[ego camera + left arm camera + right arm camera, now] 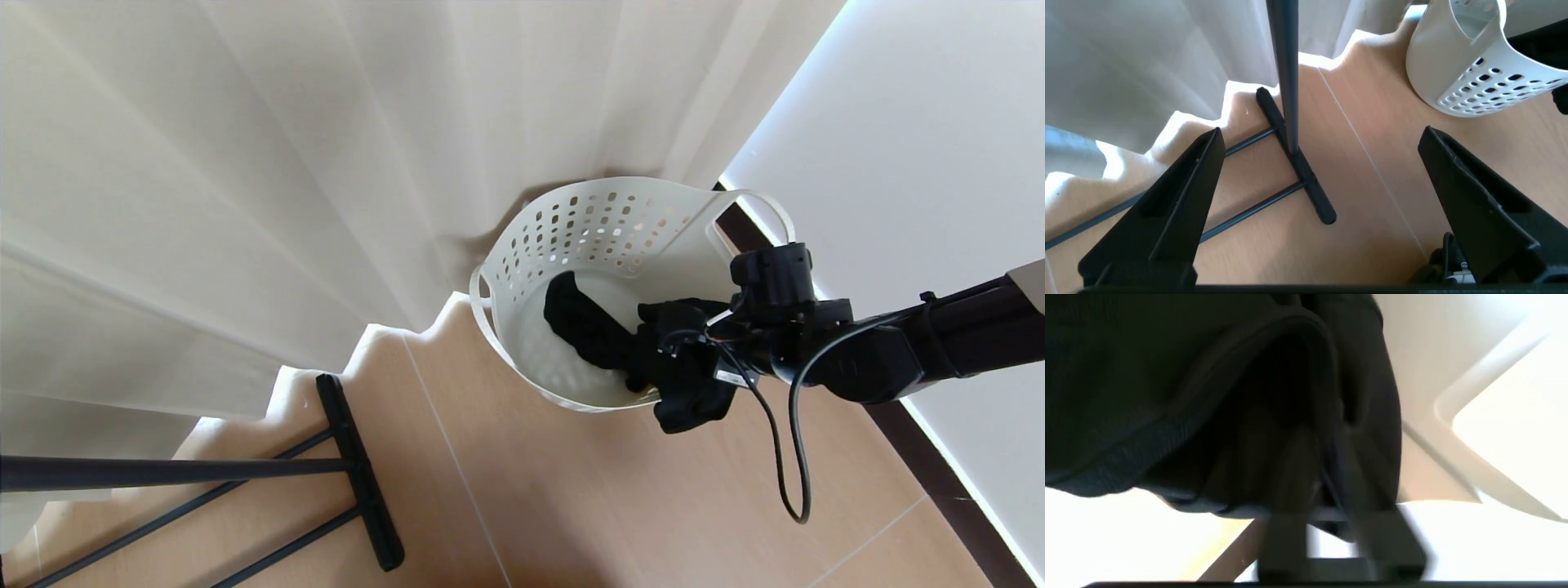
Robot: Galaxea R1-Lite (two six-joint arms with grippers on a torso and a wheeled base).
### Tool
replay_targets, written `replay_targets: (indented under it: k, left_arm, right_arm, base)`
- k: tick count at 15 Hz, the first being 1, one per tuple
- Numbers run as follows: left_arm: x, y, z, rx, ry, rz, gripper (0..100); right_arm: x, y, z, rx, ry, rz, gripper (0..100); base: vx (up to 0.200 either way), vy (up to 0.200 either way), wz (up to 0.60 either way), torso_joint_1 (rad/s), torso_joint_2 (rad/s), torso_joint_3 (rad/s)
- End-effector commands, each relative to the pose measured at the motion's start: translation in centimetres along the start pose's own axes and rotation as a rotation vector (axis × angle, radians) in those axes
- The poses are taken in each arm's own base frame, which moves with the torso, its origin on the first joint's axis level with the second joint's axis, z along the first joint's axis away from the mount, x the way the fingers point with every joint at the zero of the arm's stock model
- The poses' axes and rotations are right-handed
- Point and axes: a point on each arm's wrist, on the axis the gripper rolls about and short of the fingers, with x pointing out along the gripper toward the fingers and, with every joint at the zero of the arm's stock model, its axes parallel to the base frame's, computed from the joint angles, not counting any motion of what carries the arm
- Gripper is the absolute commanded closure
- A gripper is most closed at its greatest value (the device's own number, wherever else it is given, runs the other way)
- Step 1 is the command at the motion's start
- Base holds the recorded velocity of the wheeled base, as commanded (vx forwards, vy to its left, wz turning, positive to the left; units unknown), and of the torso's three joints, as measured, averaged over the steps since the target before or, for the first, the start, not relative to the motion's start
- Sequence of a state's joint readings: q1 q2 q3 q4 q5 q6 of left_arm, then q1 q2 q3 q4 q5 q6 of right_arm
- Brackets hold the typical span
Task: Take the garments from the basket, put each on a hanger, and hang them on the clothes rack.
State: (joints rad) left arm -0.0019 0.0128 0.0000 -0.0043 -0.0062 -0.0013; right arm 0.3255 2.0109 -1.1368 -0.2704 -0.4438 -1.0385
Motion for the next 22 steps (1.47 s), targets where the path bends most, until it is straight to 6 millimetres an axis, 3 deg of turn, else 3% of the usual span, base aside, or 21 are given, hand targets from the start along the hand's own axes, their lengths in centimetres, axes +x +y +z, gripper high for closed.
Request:
replay_targets:
  k: [1,7,11,16,22]
  left_arm:
    - [0.0,0.0,0.0,0.000,-0.001,-0.001,0]
    - [0.0,0.0,0.0,0.000,-0.001,-0.001,0]
    - [0.0,0.0,0.0,0.000,-0.001,0.000,0]
    - [0.0,0.0,0.0,0.000,-0.001,0.000,0]
    - [0.0,0.0,0.0,0.000,-0.001,-0.001,0]
  right_arm:
    - [-0.2,-0.1,-0.1,0.005,-0.003,-0.004,100]
    - [-2.1,-0.9,-0.6,0.027,-0.023,-0.024,100]
    - [-4.8,-0.3,-1.6,0.072,-0.048,-0.024,100]
    - [-5.1,0.2,-2.1,0.135,-0.096,-0.091,100]
    - [-9.6,-0.2,-1.4,0.277,-0.209,-0.114,100]
  base:
    - [0.000,0.000,0.00,0.000,0.00,0.000]
    - [0.000,0.000,0.00,0.000,0.00,0.000]
    - [0.000,0.000,0.00,0.000,0.00,0.000]
    - [0.000,0.000,0.00,0.000,0.00,0.000]
    - [0.000,0.000,0.00,0.000,0.00,0.000]
